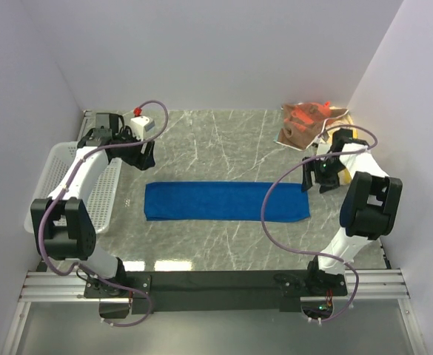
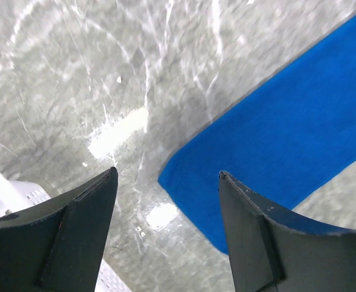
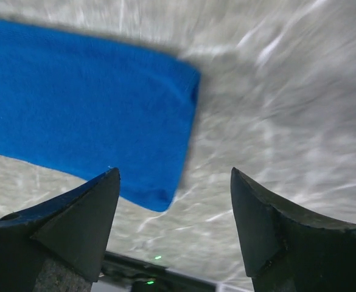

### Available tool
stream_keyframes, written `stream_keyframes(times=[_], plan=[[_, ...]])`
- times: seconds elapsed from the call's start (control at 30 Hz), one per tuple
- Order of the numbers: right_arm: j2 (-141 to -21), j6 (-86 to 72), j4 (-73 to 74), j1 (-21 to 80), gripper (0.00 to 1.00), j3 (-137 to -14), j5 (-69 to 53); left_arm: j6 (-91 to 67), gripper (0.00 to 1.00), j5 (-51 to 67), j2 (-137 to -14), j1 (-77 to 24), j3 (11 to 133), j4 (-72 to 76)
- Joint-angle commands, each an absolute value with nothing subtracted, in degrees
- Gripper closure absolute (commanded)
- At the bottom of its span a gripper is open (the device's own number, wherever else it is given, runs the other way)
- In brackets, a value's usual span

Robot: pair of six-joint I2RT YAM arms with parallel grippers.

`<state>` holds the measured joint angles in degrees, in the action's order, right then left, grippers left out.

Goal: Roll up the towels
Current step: Fold the towel

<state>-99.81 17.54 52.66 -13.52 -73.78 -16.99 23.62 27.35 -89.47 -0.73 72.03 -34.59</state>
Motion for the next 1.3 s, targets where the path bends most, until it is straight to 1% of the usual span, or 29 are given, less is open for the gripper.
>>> stream_keyframes(times=[0.0,0.03,0.1,0.5,0.6,0.7,0.73,0.8,0.83,0.97,1.03,1.13,1.2,1.27], plan=[[-98.52,11.95,48.96,-12.83,0.22,-69.89,-16.17,18.99,0.27,30.58,-86.14,-0.53,71.11,-32.78],[-98.87,11.61,48.69,-12.75,0.25,-69.26,-16.17,18.72,0.27,31.02,-85.70,-0.53,70.93,-32.70],[-99.23,11.16,47.99,-12.31,0.28,-67.86,-16.17,18.72,0.28,31.29,-84.64,-0.53,70.40,-32.43],[-104.32,5.98,44.21,-7.83,0.37,-64.95,-14.07,19.95,0.31,30.59,-83.23,-0.53,69.08,-32.52],[-105.11,4.84,43.16,-6.24,0.42,-64.34,-12.92,19.95,0.31,30.50,-83.32,-0.53,69.43,-32.78],[-105.99,3.52,43.24,-5.98,0.65,-64.34,-12.83,19.60,0.31,30.32,-83.32,-0.53,69.78,-32.43],[-106.08,3.25,43.24,-5.98,0.84,-64.42,-12.57,19.43,0.31,30.41,-83.15,-0.53,69.87,-32.26],[-105.74,3.43,43.50,-6.59,0.98,-64.51,-11.26,19.07,0.31,30.41,-83.15,-0.53,70.05,-31.99],[-105.47,3.95,43.68,-7.20,1.00,-64.60,-10.99,18.90,0.32,30.58,-83.14,-0.53,70.22,-31.99],[-103.45,8.08,45.52,-12.47,1.00,-65.74,-9.06,18.72,0.32,30.85,-83.41,-0.53,70.75,-32.43],[-102.31,11.40,47.10,-16.86,1.00,-66.70,-8.00,17.93,0.32,31.02,-83.32,-0.53,70.66,-32.26],[-101.69,14.84,50.44,-20.90,1.00,-69.86,-8.52,17.14,0.32,31.64,-83.84,-0.53,70.93,-32.61],[-100.82,15.82,53.24,-21.27,1.00,-72.15,-9.57,16.44,0.31,31.73,-84.28,-0.44,71.45,-32.96],[-99.85,16.87,56.93,-21.27,1.00,-74.25,-13.60,15.82,0.31,32.16,-85.16,-0.53,72.07,-33.57]])
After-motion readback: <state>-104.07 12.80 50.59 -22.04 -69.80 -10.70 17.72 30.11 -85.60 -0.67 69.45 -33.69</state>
